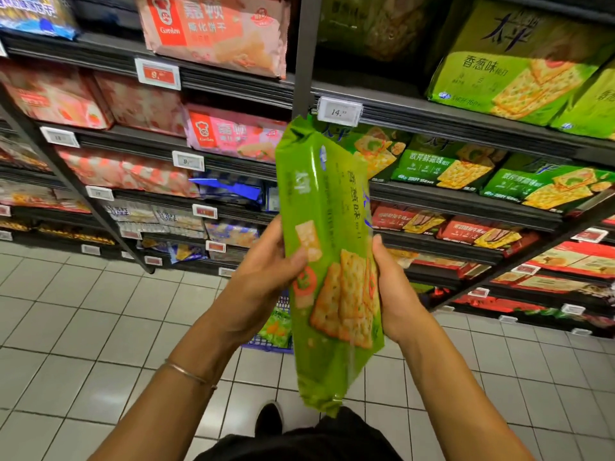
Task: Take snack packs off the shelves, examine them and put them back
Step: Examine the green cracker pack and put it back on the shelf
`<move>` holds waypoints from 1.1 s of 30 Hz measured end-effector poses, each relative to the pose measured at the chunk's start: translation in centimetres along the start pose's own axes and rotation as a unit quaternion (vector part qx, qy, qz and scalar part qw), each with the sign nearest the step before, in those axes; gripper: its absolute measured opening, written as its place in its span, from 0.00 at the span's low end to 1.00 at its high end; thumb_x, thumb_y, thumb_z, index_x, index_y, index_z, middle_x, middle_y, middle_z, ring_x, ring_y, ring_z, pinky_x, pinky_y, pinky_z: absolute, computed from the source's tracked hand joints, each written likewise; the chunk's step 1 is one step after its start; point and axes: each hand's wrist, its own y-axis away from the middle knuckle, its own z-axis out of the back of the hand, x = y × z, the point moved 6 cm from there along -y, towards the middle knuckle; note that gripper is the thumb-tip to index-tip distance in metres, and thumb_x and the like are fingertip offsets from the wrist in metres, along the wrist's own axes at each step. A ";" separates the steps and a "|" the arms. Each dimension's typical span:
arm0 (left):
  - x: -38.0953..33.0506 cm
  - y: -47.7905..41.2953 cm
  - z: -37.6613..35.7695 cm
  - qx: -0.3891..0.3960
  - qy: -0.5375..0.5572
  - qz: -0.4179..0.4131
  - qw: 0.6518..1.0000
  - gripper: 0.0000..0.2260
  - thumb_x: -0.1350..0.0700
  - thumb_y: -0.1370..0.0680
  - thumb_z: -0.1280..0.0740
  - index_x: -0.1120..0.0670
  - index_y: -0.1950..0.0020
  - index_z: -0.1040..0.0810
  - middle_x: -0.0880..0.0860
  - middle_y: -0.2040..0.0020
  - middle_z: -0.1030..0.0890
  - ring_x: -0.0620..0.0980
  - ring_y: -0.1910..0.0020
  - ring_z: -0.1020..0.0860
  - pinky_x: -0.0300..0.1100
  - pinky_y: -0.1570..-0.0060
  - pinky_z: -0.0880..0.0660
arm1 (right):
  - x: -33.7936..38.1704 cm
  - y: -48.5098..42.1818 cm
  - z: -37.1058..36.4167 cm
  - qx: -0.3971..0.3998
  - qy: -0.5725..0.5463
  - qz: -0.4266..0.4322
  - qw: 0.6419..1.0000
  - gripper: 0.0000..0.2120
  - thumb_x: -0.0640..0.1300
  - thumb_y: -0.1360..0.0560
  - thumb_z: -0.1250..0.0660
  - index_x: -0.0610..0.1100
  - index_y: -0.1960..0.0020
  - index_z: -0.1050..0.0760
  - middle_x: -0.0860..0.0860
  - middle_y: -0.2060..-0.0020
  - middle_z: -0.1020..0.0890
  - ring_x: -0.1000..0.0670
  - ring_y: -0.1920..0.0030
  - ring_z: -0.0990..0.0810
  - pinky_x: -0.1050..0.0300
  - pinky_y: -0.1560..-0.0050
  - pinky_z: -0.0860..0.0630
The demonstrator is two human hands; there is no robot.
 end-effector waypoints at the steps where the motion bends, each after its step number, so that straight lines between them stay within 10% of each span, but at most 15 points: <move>1: 0.3 0.1 -0.3 0.003 -0.017 -0.002 1.000 0.41 0.38 0.29 0.22 0.51 0.22 0.31 0.55 0.27 0.22 0.56 0.31 0.23 0.48 0.35 0.24 | -0.9 0.3 -0.7 0.010 -0.013 -0.032 0.999 0.33 0.69 0.19 0.45 0.46 0.32 0.19 0.40 0.37 0.16 0.39 0.38 0.16 0.40 0.38 0.20; 10: 0.8 0.2 -0.5 -0.027 -0.110 0.016 0.993 0.50 0.22 0.33 0.32 0.42 0.16 0.41 0.40 0.30 0.21 0.43 0.33 0.20 0.37 0.44 0.20 | -6.1 1.3 -2.0 -0.001 -0.040 -0.154 0.987 0.34 0.67 0.17 0.44 0.43 0.59 0.11 0.42 0.62 0.13 0.43 0.65 0.12 0.52 0.68 0.17; 24: -0.3 1.1 2.3 -0.028 -0.203 0.059 0.977 0.33 0.44 0.34 0.19 0.46 0.31 0.24 0.44 0.39 0.14 0.46 0.41 0.15 0.40 0.48 0.17 | -2.6 0.8 0.6 -0.077 -0.059 0.080 0.992 0.29 0.70 0.20 0.43 0.50 0.35 0.17 0.42 0.38 0.16 0.38 0.38 0.16 0.33 0.33 0.24; 33: 0.2 1.3 4.4 -0.101 -0.193 -0.023 0.976 0.29 0.47 0.35 0.18 0.47 0.36 0.21 0.48 0.41 0.13 0.48 0.43 0.14 0.38 0.50 0.18 | -0.1 2.3 0.8 -0.081 0.130 0.299 0.942 0.43 0.78 0.30 0.35 0.54 0.23 0.32 0.56 0.32 0.20 0.54 0.31 0.22 0.50 0.31 0.24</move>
